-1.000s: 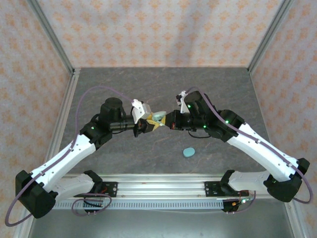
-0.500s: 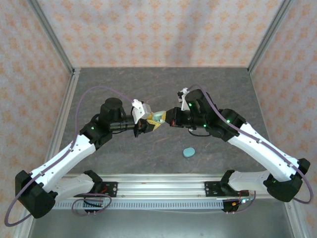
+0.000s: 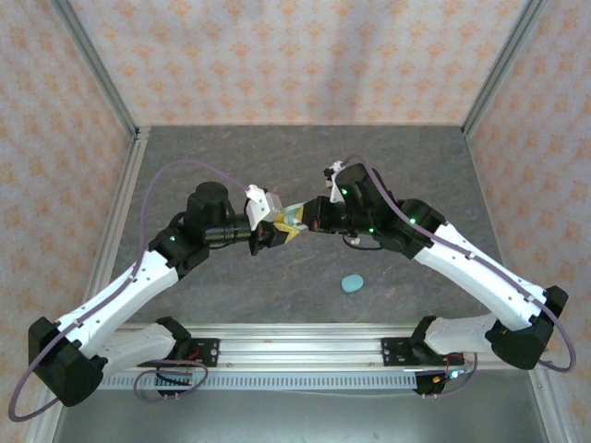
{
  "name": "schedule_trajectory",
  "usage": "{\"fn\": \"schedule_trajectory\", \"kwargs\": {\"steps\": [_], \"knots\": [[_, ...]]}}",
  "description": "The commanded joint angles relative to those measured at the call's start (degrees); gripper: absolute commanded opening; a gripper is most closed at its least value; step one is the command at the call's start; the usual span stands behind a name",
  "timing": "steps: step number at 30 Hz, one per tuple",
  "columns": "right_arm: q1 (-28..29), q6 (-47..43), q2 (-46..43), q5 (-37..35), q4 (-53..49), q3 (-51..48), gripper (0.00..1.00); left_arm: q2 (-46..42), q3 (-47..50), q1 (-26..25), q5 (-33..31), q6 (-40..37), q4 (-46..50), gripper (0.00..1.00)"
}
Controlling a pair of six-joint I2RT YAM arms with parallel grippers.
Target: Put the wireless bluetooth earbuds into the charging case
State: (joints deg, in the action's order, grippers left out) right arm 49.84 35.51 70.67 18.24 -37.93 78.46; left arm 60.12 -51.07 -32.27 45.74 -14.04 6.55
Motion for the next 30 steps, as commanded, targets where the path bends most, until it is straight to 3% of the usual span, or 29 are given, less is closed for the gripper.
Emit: {"fn": "schedule_trajectory", "kwargs": {"steps": [1, 20, 30], "knots": [[0.34, 0.3, 0.67, 1.03, 1.03, 1.72, 0.02, -0.72, -2.19, -0.5, -0.04, -0.66, -2.69, 0.0], [1.04, -6.21, 4.85, -0.59, -11.4, 7.76, 0.02, 1.21, -3.87, -0.51, -0.12, -0.99, -2.0, 0.0], [1.22, -8.84, 7.75, -4.01, -16.5, 11.53, 0.09, 1.58, -3.78, -0.56, -0.27, -0.89, -2.19, 0.0]]}}
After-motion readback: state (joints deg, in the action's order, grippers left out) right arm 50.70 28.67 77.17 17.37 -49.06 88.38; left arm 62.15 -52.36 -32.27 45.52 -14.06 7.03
